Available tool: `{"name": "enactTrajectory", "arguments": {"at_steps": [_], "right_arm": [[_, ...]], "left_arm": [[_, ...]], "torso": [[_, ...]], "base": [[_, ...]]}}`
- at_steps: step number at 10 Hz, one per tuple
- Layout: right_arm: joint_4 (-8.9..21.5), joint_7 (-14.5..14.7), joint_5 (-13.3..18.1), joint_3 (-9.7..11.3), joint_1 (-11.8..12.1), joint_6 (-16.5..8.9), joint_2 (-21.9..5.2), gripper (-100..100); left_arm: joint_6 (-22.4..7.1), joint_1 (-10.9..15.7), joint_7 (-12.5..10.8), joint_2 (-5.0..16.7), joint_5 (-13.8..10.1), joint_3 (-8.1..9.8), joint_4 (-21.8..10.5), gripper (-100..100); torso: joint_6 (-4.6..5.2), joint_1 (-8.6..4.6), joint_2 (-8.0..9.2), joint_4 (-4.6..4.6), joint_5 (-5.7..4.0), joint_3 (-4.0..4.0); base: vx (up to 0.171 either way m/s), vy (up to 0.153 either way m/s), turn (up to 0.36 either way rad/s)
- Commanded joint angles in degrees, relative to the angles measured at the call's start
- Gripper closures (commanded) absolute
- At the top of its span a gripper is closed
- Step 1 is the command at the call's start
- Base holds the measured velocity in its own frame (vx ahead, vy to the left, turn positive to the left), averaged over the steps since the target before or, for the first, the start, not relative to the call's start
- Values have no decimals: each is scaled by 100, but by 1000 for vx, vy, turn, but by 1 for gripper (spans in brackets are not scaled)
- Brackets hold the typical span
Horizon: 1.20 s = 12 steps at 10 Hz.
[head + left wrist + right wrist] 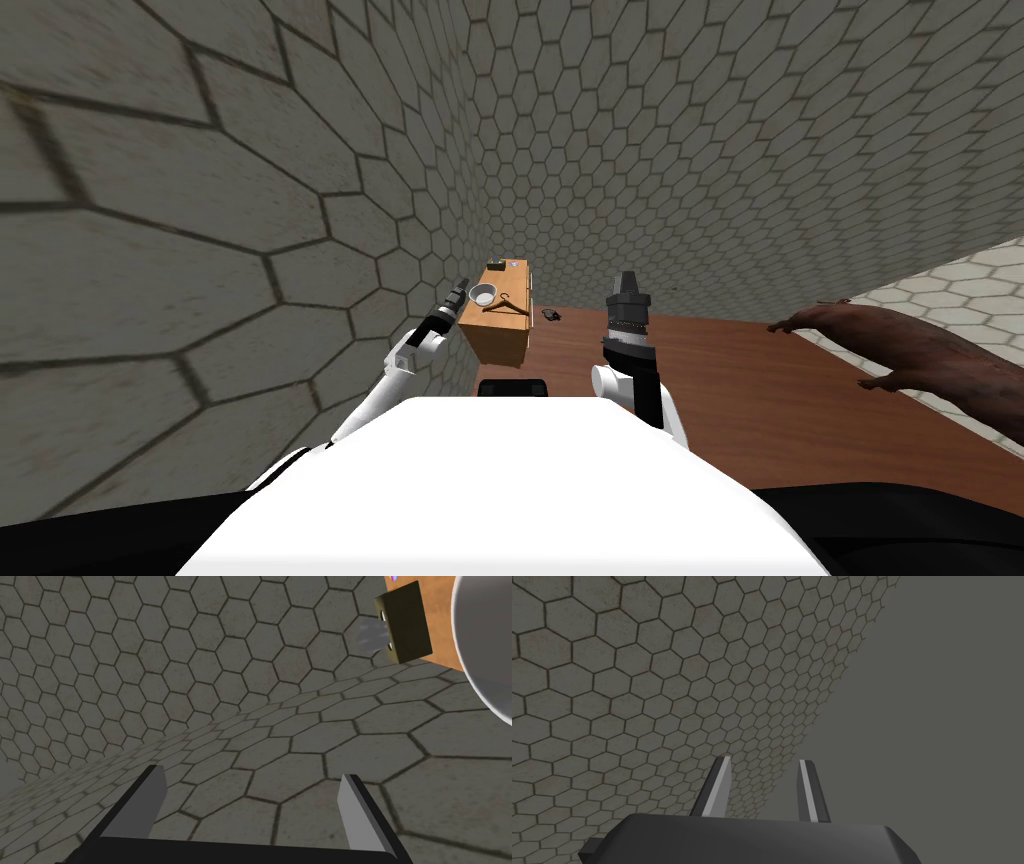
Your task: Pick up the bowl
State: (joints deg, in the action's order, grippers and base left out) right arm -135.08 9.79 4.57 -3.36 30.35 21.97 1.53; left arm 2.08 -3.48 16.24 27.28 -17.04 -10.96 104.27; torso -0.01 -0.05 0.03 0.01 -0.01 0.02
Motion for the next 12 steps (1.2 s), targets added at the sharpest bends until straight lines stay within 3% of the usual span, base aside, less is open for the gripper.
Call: {"name": "enactTrajectory", "arguments": {"at_steps": [1, 2, 3, 4, 5, 6, 7, 8, 9, 10, 11, 12], "right_arm": [[0, 0, 0, 0, 0, 0, 0, 0], [0, 0, 0, 0, 0, 0, 0, 0], [0, 0, 0, 0, 0, 0, 0, 0], [0, 0, 0, 0, 0, 0, 0, 0], [0, 0, 0, 0, 0, 0, 0, 0], [0, 0, 0, 0, 0, 0, 0, 0], [0, 0, 0, 0, 0, 0, 0, 0], [0, 0, 0, 0, 0, 0, 0, 0], [0, 0, 0, 0, 0, 0, 0, 0], [0, 0, 0, 0, 0, 0, 0, 0], [0, 0, 0, 0, 0, 0, 0, 0], [0, 0, 0, 0, 0, 0, 0, 0]], "left_arm": [[-286, 216, 108, 125, -235, -87, -286, -100], [-381, 216, 108, 125, -235, -87, -293, -100], [-560, 404, 190, 253, -455, -165, -543, -100], [-665, 404, 190, 253, -455, -165, -577, -100], [-874, 583, 271, 375, -678, -246, -813, -100], [-955, 583, 271, 375, -678, -246, -868, -100], [-1172, 753, 352, 492, -901, -331, -1099, -100], [-1249, 753, 352, 492, -901, -331, -1162, -100], [-1535, 916, 432, 604, -1118, -416, -1370, -100], [-1542, 916, 432, 604, -1122, -416, -1456, -100], [-1764, 1074, 511, 714, -1342, -499, -1690, -100], [-1833, 1074, 511, 714, -1342, -499, -1747, -100]], "torso": [[0, 0, 0, 0, 0, 0], [1, -2, -1, -1, 0, -1], [-1, -2, -1, 0, 0, 0], [1, -2, -2, -1, 0, -1], [-1, -1, -3, -1, 0, -2], [1, -1, -6, -1, 0, -3], [-1, -1, -5, -1, 0, -3], [1, -4, -7, -1, -1, -4], [-1, -2, -6, -2, 0, -4], [0, -3, -6, -2, 0, -3], [-2, 0, -6, -1, 0, -3], [0, -1, -7, -2, 0, -4]], "base": [[-12, -21, -53], [-10, -18, -34], [-8, -19, -57], [-3, -15, -34], [1, -19, -67], [1, -17, -41], [3, -24, -79], [3, -18, -40], [3, -22, -76], [4, -17, -37], [9, -19, -85], [12, -12, -47]]}}
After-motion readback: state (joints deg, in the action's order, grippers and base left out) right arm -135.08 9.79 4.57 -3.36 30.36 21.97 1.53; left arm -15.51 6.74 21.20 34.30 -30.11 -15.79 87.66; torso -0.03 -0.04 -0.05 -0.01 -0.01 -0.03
